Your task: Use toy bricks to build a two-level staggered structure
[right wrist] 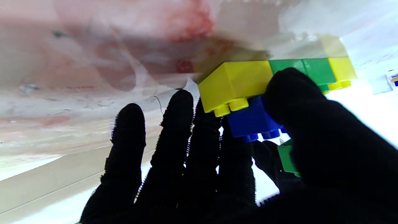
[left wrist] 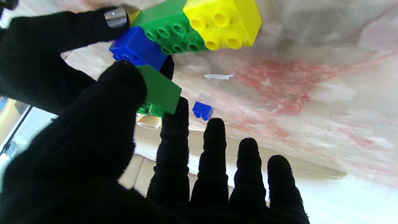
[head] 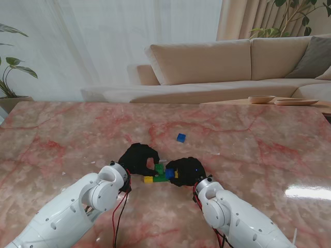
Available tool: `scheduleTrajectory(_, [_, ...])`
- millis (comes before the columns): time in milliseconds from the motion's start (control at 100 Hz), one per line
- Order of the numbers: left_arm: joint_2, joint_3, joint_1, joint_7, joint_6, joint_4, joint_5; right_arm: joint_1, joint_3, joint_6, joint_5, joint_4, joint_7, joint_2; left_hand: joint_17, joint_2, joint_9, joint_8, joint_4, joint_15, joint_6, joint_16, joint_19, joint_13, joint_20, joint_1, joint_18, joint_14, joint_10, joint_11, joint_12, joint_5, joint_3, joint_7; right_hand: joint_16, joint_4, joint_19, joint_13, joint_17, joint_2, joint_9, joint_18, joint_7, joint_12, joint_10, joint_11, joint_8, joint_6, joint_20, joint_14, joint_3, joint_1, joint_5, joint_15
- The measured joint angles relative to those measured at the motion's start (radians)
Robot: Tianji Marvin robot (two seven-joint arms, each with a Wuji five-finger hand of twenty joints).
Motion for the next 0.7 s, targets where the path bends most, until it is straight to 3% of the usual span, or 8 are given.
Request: scheduleTrajectory(700, [0.007, 0.054, -0.025, 0.006, 0.013, 0.022, 0.052, 0.001, 0.000, -0.005, 0.004, 0.004, -0.002, -0.001, 0.000, 0.000, 0.000, 0.000, 0.000, 0.000, 0.000, 0.000, 0.000, 0.000, 0.000, 0.000, 0.000, 0.000, 0.000, -0.001, 0.012, 0.000, 0.000, -0.003, 0.001, 0.000, 0.000, -0.001, 0.000, 0.000, 0.001, 0.000, 0.000, 0.009, -0.001, 0.000, 0.000, 0.000, 0.000, -0.002, 0.000, 0.000, 0.000, 0.003])
